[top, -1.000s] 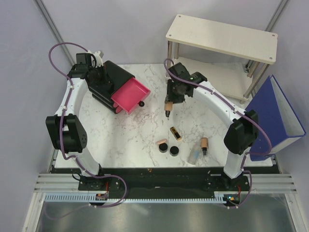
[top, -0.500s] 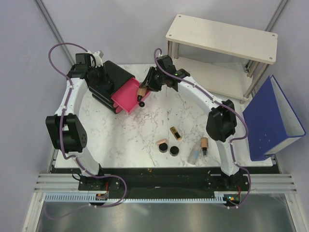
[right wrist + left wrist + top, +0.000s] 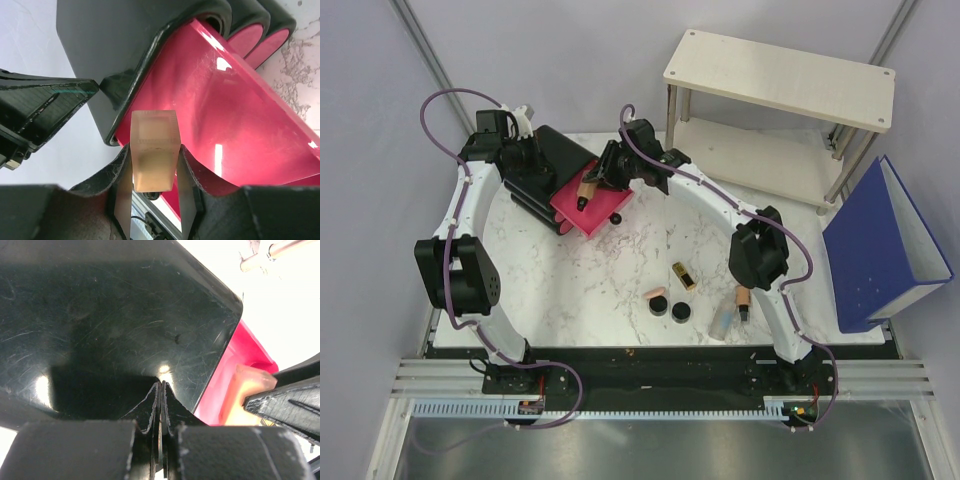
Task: Organize the makeup
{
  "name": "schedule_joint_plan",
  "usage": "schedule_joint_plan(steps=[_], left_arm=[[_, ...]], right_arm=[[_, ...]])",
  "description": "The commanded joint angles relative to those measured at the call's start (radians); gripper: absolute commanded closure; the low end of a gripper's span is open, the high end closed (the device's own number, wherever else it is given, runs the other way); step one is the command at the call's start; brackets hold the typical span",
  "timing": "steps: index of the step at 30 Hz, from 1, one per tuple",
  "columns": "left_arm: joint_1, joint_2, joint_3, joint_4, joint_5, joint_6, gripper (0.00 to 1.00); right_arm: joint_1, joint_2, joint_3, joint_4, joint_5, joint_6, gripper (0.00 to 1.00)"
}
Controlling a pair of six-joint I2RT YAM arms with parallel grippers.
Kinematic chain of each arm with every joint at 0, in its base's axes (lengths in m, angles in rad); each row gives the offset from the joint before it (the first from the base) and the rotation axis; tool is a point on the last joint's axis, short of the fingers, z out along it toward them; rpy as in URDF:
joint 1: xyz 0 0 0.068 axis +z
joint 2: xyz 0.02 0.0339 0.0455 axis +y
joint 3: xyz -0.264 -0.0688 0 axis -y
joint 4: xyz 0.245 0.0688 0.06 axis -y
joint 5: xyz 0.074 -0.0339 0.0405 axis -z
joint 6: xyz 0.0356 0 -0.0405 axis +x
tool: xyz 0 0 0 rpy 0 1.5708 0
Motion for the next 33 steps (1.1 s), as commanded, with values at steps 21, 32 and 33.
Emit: schedule_joint_plan(steps=[21,32,33], left_arm=[[0.004,0.076,-0.056,-0.183,-0.073,0.058,0.97],[0.005,0.080,-0.056,-0.186,-0.076,0.055,0.93],[0.005,0.081,-0.056,-0.186,-0.076,0.057,0.92]], right_arm=[[0.016,-0.094,-0.146,-0.027,0.058,-0.013,0.87],[0.018,-0.105,-0.149,-0.045,0.064,-0.018,0.55],[0.018,-0.107,-0.150,-0.047,0.072,-0.018,0.53]])
